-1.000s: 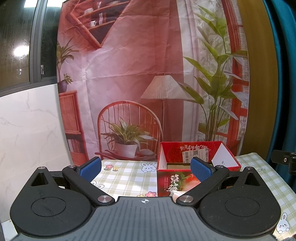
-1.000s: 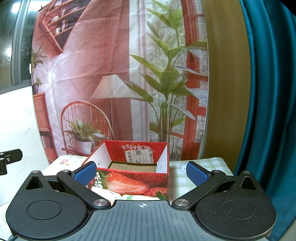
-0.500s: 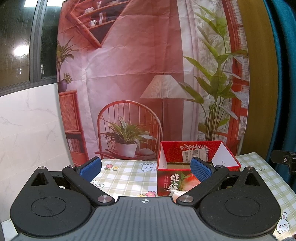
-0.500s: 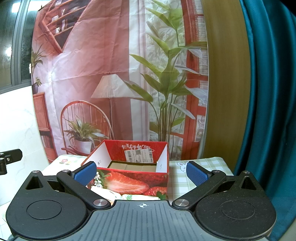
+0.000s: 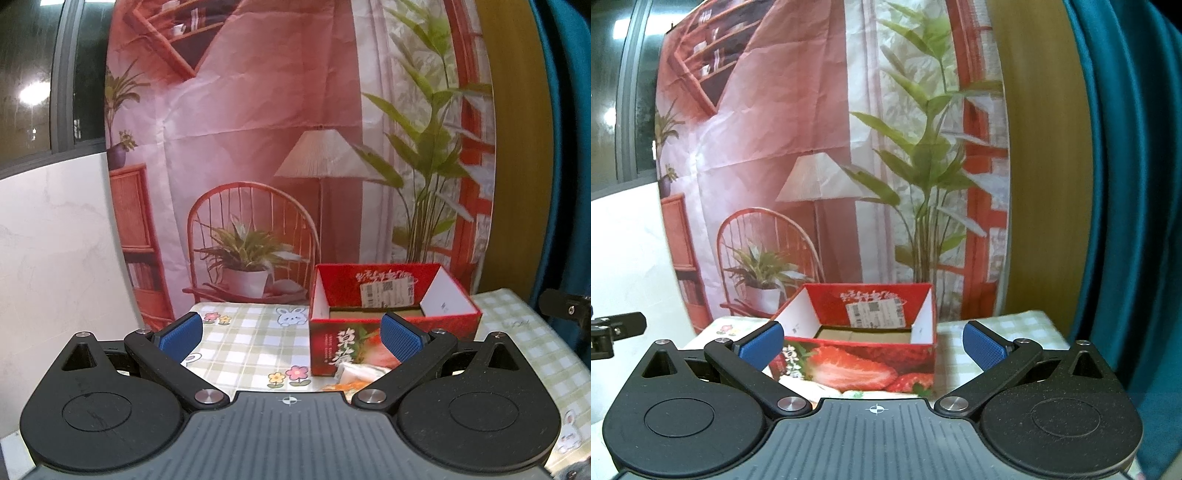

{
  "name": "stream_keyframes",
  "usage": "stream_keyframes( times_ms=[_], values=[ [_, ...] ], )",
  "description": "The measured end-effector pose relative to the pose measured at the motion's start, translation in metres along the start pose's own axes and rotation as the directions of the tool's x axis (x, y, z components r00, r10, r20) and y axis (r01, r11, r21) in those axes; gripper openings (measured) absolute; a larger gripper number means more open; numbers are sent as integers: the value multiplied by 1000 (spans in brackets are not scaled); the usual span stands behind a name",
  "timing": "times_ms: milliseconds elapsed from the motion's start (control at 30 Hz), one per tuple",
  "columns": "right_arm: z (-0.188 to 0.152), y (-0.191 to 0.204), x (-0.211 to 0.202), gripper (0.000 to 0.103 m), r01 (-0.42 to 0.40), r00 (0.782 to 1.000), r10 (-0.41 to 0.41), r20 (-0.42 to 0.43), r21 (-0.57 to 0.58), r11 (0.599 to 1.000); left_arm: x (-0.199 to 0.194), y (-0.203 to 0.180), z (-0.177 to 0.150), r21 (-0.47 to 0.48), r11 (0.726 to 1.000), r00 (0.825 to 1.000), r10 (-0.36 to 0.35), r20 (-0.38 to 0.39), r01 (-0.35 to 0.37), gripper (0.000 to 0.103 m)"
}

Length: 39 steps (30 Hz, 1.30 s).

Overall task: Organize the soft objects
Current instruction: 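Lower both grippers onto the blue-and-white bag and close them on it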

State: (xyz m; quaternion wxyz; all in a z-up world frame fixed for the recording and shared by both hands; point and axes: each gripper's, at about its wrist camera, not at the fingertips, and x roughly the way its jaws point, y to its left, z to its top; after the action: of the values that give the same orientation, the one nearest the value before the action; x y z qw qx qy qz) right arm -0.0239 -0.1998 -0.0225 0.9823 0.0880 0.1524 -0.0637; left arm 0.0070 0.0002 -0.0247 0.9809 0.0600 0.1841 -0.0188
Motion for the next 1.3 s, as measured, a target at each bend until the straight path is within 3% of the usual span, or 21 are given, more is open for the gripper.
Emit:
stream_keyframes(
  times_ms=[333, 533, 633, 733, 900, 1033, 1133, 1300],
  values=[
    [-43, -7, 27, 103, -19, 1000, 19, 4, 32, 999, 34, -2, -26, 10, 999, 994, -34, -103, 35, 103],
    [-65, 3, 48, 103, -61, 993, 62, -100, 8, 998, 56, 5, -48, -41, 990, 976, -137, -169, 132, 97],
    [-77, 14, 55, 103, -71, 983, 66, -174, -22, 997, 67, 8, -60, -61, 987, 969, -156, -193, 147, 97],
    [-89, 26, 63, 103, -68, 969, 54, -241, -48, 997, 74, 8, -71, -53, 990, 969, -140, -202, 132, 97],
    [-106, 43, 71, 102, -143, 939, 111, -326, -77, 987, 81, 1, -82, -3, 992, 965, -126, -229, 129, 96],
    [-113, 53, 76, 92, -189, 913, 143, -381, -86, 978, 90, 0, -92, -17, 982, 942, -184, -279, 187, 88],
    [-117, 52, 84, 79, -221, 887, 174, -427, -62, 973, 99, 1, -100, -31, 976, 930, -214, -299, 215, 79],
    [-129, 52, 96, 64, -255, 846, 211, -489, -24, 967, 113, 6, -113, -135, 946, 888, -322, -329, 293, 63]
  ],
)
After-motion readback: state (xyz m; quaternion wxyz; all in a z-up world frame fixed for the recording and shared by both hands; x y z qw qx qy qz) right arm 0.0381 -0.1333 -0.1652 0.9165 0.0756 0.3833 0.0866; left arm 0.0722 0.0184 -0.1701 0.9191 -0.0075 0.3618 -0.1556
